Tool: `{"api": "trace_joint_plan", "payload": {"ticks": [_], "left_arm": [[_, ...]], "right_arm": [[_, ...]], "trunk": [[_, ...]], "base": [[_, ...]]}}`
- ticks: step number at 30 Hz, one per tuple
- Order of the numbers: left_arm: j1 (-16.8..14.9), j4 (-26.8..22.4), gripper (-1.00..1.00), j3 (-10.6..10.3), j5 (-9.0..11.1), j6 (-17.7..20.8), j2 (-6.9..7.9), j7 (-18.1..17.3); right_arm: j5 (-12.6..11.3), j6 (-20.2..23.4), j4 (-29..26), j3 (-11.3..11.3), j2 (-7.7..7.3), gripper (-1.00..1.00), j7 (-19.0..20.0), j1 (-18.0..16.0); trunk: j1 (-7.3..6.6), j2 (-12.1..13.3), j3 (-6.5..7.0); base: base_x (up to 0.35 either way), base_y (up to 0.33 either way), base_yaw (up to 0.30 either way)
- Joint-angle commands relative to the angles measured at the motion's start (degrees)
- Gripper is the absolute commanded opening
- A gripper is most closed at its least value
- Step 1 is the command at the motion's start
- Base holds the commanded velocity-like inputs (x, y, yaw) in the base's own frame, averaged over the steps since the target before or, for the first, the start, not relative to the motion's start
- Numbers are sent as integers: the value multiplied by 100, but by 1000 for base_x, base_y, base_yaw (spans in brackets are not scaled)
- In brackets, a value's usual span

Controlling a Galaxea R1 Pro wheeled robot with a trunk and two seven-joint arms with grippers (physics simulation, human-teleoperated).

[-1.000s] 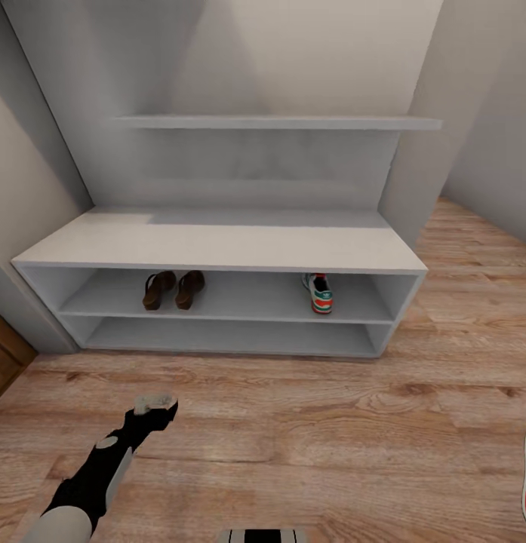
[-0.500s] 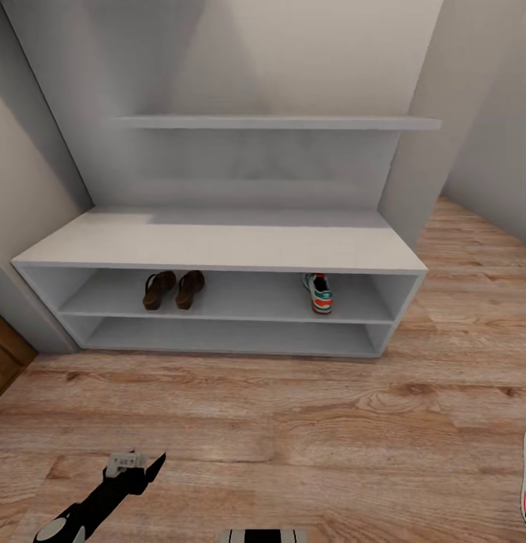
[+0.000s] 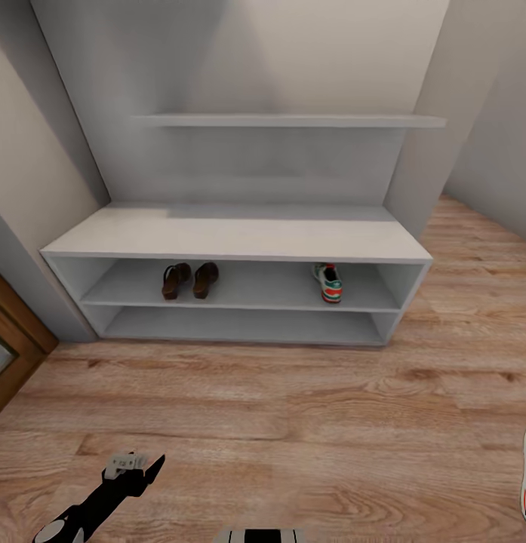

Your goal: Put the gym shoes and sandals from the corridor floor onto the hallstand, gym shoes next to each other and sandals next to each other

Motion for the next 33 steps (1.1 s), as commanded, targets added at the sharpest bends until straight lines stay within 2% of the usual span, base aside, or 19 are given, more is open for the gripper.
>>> {"api": "trace_joint_plan", "payload": {"ticks": [1, 11, 26, 27, 31, 32, 33], "left_arm": [[-5, 8, 100, 17, 4, -13, -4, -34], [-4, 7, 100, 24, 7, 6, 4, -33], [-4, 36, 100, 13, 30, 21, 4, -37], [-4, 40, 100, 15, 30, 20, 7, -40], [-4, 63, 100, 61, 31, 18, 16, -136], [-4, 68, 100, 110, 28, 15, 24, -229], [-4, 71, 100, 135, 25, 8, 29, -285]], "right_arm": [[-48, 27, -14, 3, -1, -100, -26, -1], [-43, 31, 1, 2, -1, -100, -26, -3], [25, 42, 122, 59, -1, -100, -7, -4], [42, 42, 142, 99, 1, -100, -6, -2], [145, 49, 195, 636, 39, -100, -2, -1], [167, 53, 184, 1030, 77, -100, -3, -2], [176, 55, 172, 1256, 97, -100, -5, -3]], "trunk": [[-4, -2, -4], [-4, -2, -4], [-4, -2, -4], [-4, -2, -4], [-4, -2, -4], [-4, -2, -4], [-4, -2, -4]], "base": [[-244, 218, 0], [-221, 232, 0], [-24, 300, 0], [-1, 300, 0], [0, 189, 0], [0, 85, 0], [0, 68, 0]]}}
